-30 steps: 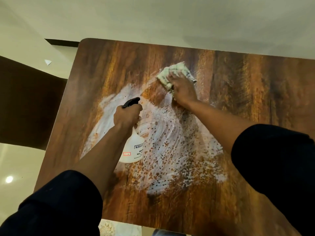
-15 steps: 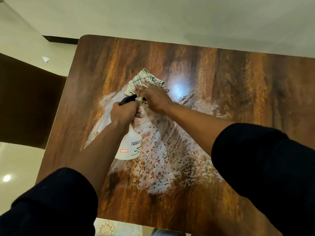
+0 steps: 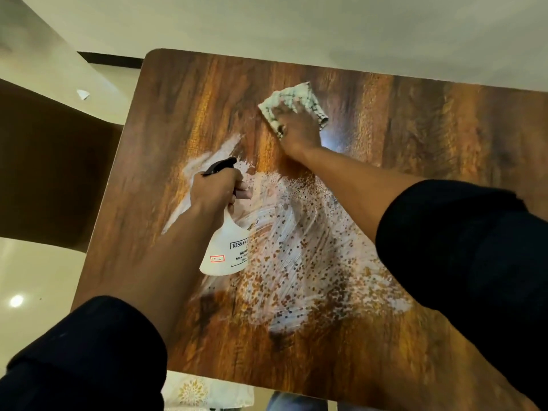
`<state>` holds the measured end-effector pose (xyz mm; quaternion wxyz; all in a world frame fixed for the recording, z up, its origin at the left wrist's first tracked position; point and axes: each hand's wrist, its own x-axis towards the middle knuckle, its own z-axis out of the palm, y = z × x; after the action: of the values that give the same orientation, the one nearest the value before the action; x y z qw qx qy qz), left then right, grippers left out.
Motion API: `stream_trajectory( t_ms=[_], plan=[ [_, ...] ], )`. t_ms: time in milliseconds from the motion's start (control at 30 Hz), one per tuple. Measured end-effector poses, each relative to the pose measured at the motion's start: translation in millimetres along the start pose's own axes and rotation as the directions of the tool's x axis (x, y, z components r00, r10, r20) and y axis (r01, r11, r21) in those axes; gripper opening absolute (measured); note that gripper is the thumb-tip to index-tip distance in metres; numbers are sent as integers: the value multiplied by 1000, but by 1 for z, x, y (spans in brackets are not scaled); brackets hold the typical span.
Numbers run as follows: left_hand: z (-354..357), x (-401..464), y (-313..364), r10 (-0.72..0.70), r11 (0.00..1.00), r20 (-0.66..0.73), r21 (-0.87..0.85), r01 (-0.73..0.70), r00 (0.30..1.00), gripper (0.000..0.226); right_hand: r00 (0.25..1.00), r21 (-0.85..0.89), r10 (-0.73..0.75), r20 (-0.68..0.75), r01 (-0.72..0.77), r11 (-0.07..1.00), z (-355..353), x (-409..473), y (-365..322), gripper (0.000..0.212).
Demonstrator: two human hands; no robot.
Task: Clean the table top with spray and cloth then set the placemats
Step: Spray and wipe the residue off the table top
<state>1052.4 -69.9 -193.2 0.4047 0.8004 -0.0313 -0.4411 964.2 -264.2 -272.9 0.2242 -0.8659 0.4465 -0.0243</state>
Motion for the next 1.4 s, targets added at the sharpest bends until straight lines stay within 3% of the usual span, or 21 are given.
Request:
stream_trajectory(
  t_ms=[133,233,333,433,500,633,767,933,1067,1200,1300,1400],
  plan=[
    [-18,-5,-1,-12,999,-27,-35,11,1000,23,974,69,-201,109,194,979,34,-25,-59,52],
    [-29,-8,-7,11,999,-92,-47,-16,996,29,868,37,-458,191,460,887,53,-47,-91,55],
    [-38,-9,-14,22,998,-134,-63,-31,991,29,800,75,-561,211,559,826,52,-48,-88,69],
    [-47,-11,-19,19,995,-142,-91,-32,990,40,902,86,-386,196,376,923,44,-33,-67,69],
    [-48,-11,-23,24,995,-150,-97,-39,988,46,975,71,-205,89,199,977,34,-24,-44,64],
    [-52,-10,-33,23,993,-161,-109,-41,987,52,994,58,-110,23,108,992,18,-13,-15,67],
    [-59,-15,-38,26,989,-170,-141,-50,985,51,999,-23,-35,23,35,999,26,-14,-38,67],
    [-81,-17,-53,-39,991,-249,-133,6,968,37,964,-53,-242,110,249,967,50,-41,-103,68],
    [-93,-26,-61,-61,991,-309,-133,21,949,14,821,-37,-527,218,546,837,92,-75,-150,64],
    [-96,-30,-69,-46,993,-318,-117,9,947,25,725,-58,-637,262,671,739,96,-98,-150,75],
    [-86,-35,-71,-46,992,-306,-124,8,951,15,798,-36,-572,189,588,808,81,-93,-129,84],
    [-71,-41,-71,-27,991,-249,-136,-7,968,20,929,19,-357,97,357,934,66,-93,-91,81]
  ],
)
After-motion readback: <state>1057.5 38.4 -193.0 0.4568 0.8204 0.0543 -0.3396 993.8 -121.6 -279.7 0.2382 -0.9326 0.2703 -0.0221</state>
